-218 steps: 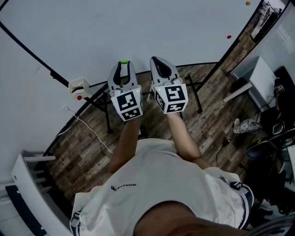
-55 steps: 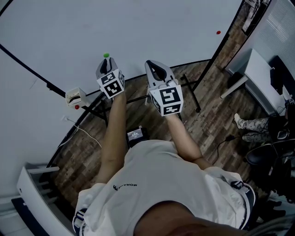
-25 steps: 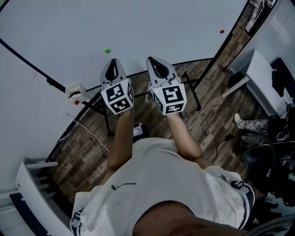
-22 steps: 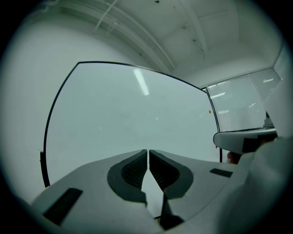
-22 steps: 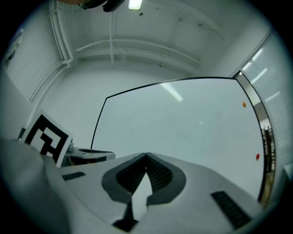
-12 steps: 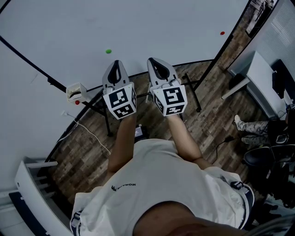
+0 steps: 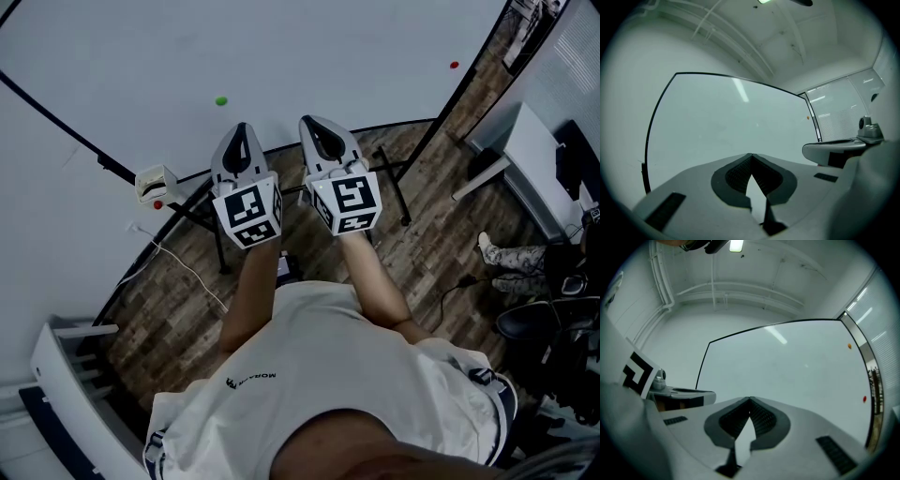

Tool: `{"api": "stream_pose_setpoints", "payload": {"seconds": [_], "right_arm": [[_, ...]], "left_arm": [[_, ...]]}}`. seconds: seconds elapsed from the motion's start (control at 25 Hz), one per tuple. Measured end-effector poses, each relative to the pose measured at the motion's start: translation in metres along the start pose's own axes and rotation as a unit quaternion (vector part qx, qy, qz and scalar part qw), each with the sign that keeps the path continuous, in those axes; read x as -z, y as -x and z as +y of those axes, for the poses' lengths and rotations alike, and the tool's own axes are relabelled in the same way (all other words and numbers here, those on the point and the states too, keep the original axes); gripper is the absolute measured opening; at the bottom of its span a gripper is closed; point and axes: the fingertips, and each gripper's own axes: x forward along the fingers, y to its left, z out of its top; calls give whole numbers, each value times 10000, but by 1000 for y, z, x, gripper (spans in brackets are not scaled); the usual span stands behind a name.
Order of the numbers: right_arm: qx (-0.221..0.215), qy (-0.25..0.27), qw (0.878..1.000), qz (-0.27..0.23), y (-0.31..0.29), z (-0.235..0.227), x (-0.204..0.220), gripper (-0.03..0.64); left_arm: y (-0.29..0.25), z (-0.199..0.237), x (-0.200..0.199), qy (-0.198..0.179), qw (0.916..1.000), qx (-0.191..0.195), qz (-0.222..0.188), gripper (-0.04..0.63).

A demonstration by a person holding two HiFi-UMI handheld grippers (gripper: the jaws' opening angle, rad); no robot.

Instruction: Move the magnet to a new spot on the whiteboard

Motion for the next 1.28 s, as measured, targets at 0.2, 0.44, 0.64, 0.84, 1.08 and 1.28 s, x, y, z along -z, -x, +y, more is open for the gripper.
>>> {"api": "stream_pose_setpoints", "payload": {"seconds": [0.2, 0.44, 0.64, 0.84, 1.08, 1.28], "right_arm": [[-36, -85, 9999, -45, 0, 1, 0, 14], [-65, -167, 9998, -54, -1, 2, 1, 14], [-131, -153, 9998, -35, -3, 5, 3, 14], [-157, -113, 9998, 6, -5, 6, 3, 14], [-163, -124, 9998, 6, -5, 7, 4, 14], [-149, -123, 9998, 7, -4, 6, 5, 14]], "left_arm": [[4, -5, -1, -54, 10000, 39, -41, 3], [7, -8, -3, -74, 9999, 74, -70, 3], [10, -11, -5, -90, 9998, 93, -141, 3], [12, -14, -4, -130, 9998, 113, -132, 3], [15, -14, -7, -187, 9996, 110, -156, 3], [16, -16, -5, -172, 9997, 135, -136, 3]]}}
